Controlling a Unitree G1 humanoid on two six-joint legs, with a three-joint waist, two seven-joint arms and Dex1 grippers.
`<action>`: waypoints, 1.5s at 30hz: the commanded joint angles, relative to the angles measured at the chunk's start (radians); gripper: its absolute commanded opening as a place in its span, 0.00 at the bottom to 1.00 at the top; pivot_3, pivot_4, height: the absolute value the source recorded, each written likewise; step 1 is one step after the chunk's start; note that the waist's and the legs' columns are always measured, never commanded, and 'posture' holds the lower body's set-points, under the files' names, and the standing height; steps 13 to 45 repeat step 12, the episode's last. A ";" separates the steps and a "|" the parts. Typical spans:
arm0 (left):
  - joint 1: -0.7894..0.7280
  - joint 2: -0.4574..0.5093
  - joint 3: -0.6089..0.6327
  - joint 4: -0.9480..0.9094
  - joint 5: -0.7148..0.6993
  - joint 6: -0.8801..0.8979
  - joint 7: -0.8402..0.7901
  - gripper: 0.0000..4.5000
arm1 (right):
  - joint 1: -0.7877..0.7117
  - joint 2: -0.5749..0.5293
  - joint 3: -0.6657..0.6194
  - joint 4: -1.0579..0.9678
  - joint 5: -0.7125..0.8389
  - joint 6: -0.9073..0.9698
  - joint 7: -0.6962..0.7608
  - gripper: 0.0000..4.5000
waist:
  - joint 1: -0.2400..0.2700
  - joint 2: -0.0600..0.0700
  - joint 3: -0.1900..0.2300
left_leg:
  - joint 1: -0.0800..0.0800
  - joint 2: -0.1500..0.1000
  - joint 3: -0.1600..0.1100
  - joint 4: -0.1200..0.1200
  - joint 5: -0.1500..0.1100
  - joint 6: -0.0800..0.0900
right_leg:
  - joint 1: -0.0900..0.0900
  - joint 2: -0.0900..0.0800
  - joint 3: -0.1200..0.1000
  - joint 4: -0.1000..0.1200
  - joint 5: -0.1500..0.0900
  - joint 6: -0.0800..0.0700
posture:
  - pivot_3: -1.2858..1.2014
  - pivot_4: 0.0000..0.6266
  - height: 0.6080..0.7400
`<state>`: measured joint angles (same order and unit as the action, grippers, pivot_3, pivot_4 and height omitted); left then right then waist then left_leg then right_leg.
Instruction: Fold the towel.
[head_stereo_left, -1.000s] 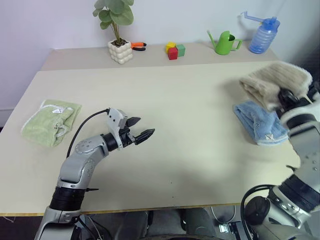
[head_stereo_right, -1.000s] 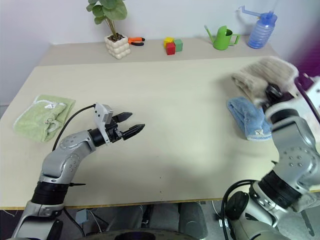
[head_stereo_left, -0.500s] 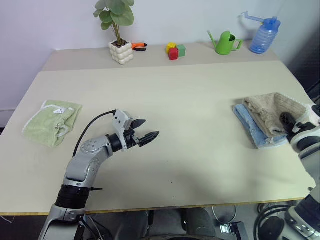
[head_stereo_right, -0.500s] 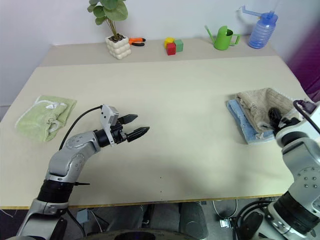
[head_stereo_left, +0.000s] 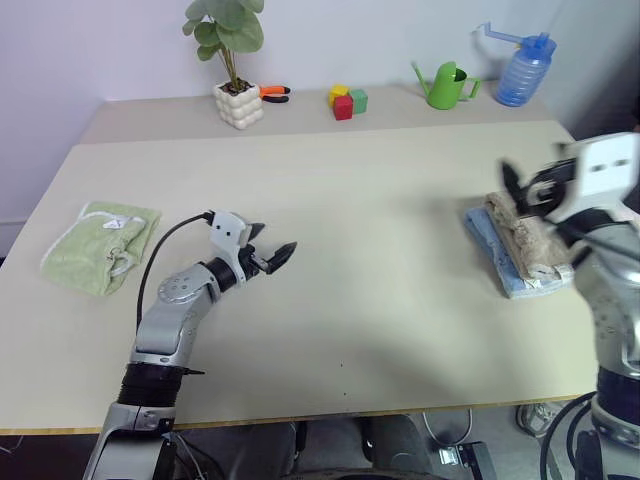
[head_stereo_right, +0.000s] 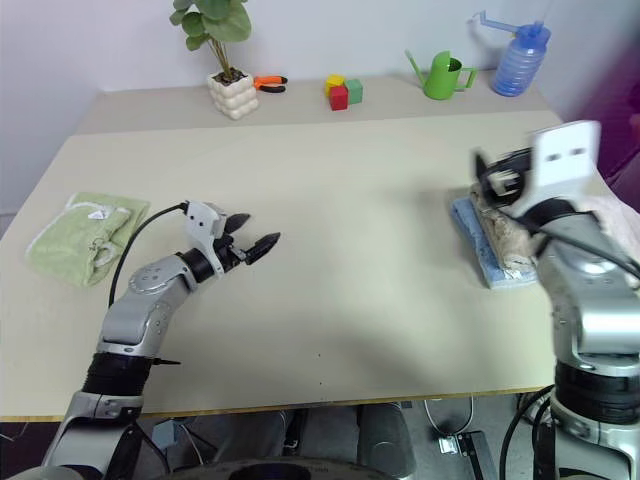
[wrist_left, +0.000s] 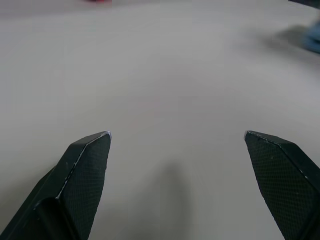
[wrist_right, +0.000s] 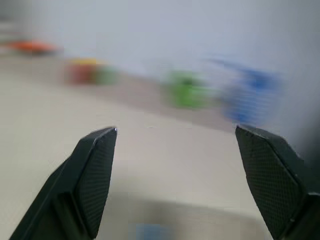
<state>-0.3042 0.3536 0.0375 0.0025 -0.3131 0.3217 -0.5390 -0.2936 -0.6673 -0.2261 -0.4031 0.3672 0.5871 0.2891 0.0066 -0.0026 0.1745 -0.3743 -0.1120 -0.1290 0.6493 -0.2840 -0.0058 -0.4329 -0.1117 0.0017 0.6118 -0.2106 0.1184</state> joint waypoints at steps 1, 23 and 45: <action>0.049 0.018 0.073 -0.072 0.015 -0.048 0.050 0.98 | -0.002 -0.020 0.091 0.032 -0.011 -0.077 0.149 0.85 | 0.005 0.000 0.000 | 0.000 0.000 0.000 0.000 0.001 -0.002 | 0.000 0.000 0.000 0.000 0.000 0.000 | 0.52 0.24 0.94; 0.227 0.071 0.141 -0.240 0.018 -0.037 0.087 0.98 | -0.094 0.036 0.197 0.241 -0.025 -0.178 0.345 0.85 | 0.006 -0.002 0.001 | 0.000 -0.001 -0.001 0.001 -0.001 0.001 | 0.000 -0.001 0.000 0.000 0.000 0.000 | 0.52 0.24 0.94; 0.227 0.071 0.141 -0.240 0.018 -0.037 0.087 0.98 | -0.094 0.036 0.197 0.241 -0.025 -0.178 0.345 0.85 | 0.006 -0.002 0.001 | 0.000 -0.001 -0.001 0.001 -0.001 0.001 | 0.000 -0.001 0.000 0.000 0.000 0.000 | 0.52 0.24 0.94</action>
